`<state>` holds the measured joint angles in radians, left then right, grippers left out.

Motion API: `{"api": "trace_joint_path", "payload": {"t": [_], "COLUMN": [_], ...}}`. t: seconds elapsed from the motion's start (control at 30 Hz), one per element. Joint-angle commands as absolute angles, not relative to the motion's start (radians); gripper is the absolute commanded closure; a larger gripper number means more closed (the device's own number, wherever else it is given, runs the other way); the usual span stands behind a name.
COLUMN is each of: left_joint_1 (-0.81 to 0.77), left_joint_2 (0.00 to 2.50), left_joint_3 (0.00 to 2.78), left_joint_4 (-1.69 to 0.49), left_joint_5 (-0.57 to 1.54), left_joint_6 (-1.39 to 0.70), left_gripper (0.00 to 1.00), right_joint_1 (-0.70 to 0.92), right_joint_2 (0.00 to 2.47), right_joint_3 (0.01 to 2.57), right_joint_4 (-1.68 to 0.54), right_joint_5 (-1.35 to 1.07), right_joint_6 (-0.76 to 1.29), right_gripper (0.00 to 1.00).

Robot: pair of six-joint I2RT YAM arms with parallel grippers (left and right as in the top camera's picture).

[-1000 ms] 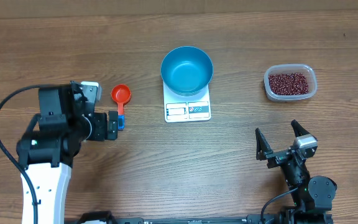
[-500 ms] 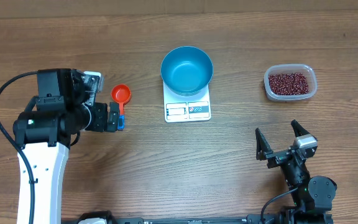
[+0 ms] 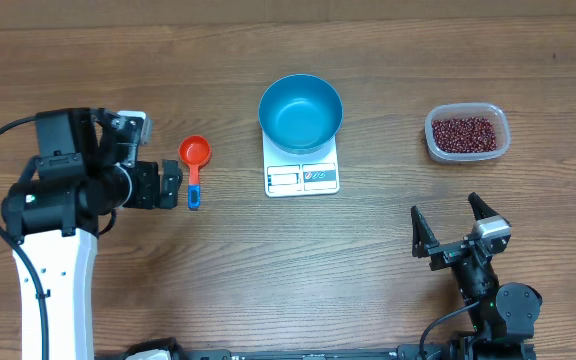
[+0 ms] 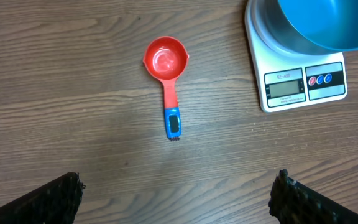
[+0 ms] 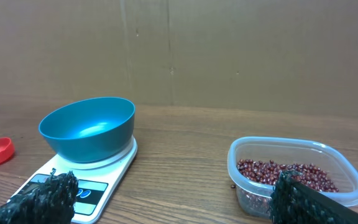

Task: Scoop item into bowl and weigh 150g on scale
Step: 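Raise the left arm and move the left gripper toward the red scoop, then lower the left gripper over the red scoop's cup rim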

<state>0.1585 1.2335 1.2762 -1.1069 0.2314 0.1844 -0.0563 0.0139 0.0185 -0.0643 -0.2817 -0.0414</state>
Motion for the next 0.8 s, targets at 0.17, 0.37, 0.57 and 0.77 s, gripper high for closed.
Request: {"api": "trace_joint_path", "payload": {"t": [0.17,0.37,0.57,0.77], "left_joint_1": [0.191,0.191,0.191,0.191], "left_joint_2": [1.237,1.259,1.356,1.442], "left_joint_3": [1.301,1.323,1.438,1.514], "left_joint_4": [-1.129,-1.131,-1.209,-1.269], "left_joint_5": [0.257,0.255,0.26,0.255], "left_joint_6": [0.226,0.233,0.252,0.27], "left_gripper": [0.01,0.0,0.0,0.01], "right_joint_1": [-0.054,-0.054,-0.054,-0.054], "right_joint_2": [0.003,0.003,0.003,0.003], "right_joint_3": [0.008,0.008,0.008,0.008], "right_joint_4": [-0.058,-0.058,-0.058,-0.058], "right_joint_5": [-0.29,-0.29,-0.29,-0.29], "right_joint_6": [-0.057,-0.057,-0.057,-0.057], "right_gripper": [0.0,0.0,0.0,0.0]}}
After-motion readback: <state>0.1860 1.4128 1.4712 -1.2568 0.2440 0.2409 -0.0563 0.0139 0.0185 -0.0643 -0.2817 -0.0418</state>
